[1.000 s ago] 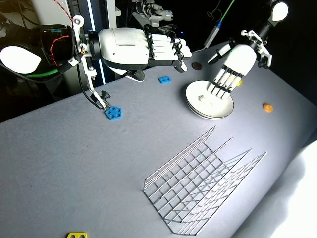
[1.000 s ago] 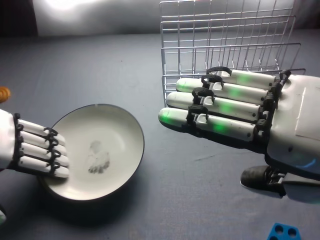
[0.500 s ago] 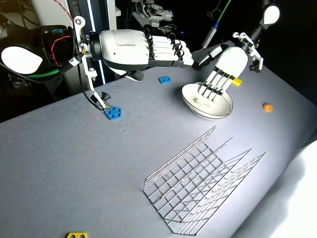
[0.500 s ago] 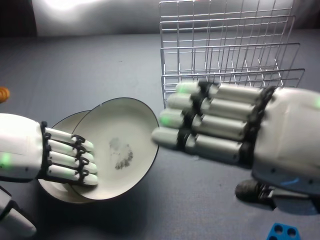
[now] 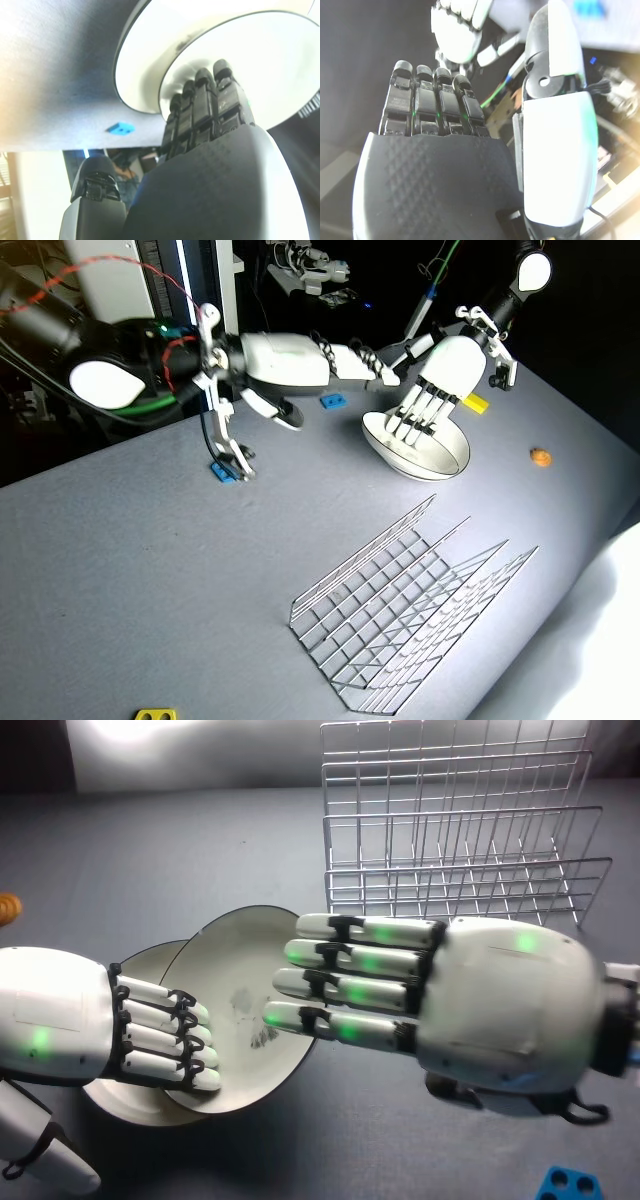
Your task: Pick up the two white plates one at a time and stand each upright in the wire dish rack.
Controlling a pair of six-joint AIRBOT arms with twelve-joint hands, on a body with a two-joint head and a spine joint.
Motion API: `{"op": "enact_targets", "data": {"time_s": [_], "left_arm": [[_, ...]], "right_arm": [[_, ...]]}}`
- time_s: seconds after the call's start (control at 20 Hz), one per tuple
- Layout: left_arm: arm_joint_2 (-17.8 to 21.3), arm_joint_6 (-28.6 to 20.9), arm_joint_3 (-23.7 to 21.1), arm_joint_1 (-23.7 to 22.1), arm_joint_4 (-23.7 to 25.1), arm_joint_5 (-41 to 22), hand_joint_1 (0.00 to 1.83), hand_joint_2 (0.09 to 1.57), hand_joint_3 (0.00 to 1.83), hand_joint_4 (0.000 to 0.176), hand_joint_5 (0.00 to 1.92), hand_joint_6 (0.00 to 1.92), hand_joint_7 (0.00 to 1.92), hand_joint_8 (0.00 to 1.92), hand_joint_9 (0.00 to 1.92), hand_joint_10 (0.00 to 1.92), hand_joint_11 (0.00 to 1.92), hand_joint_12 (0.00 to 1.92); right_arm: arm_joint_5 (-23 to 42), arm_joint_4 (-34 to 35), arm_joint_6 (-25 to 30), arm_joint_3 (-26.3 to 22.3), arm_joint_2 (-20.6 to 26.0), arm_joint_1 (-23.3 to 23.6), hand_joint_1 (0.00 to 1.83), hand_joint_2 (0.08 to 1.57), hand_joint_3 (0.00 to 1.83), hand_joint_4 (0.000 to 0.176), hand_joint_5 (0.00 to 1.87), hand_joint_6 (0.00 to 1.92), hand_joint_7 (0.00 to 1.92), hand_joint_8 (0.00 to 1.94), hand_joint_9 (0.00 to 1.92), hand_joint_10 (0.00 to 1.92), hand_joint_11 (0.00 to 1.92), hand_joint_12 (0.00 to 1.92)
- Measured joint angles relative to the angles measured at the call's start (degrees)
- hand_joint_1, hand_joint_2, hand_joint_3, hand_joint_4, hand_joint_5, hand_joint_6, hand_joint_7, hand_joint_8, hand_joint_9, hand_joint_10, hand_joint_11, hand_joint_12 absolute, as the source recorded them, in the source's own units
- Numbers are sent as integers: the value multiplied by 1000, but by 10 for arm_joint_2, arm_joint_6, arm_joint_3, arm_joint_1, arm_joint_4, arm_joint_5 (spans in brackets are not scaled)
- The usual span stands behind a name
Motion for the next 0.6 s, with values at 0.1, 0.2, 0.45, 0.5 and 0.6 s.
{"op": "enact_targets", "data": {"time_s": [0.1, 0.2, 0.45, 0.5, 0.6], "left_arm": [[0, -4, -2, -3, 1, 2, 0, 1179, 0, 0, 197, 0, 161, 1, 120, 1, 0, 239], [0, -6, -3, -4, 2, 3, 0, 1181, 0, 0, 179, 1, 136, 2, 94, 1, 0, 186], [-2, -11, -3, -8, 4, 4, 0, 1185, 1, 0, 204, 4, 167, 4, 121, 3, 0, 262], [-2, -11, -5, -8, 3, 5, 0, 1188, 1, 0, 222, 5, 187, 5, 140, 5, 0, 305], [-2, -14, -6, -10, 4, 5, 0, 1197, 1, 0, 225, 3, 212, 3, 165, 3, 0, 331]], "right_arm": [[-10, 0, -5, 27, -27, 12, 1213, 975, 3, 0, 0, 0, 0, 0, 0, 0, 0, 455], [-17, -1, -5, 46, -48, 23, 1202, 976, 3, 0, 0, 0, 0, 0, 0, 0, 0, 518], [-20, 0, -17, 85, -102, 39, 1243, 962, 0, 0, 0, 0, 0, 0, 5, 2, 0, 732], [-29, 0, -19, 94, -114, 43, 1245, 962, 0, 0, 0, 0, 0, 0, 5, 2, 0, 719], [-46, 16, -30, 107, -132, 51, 1254, 969, 0, 0, 0, 0, 0, 0, 17, 6, 0, 799]]}}
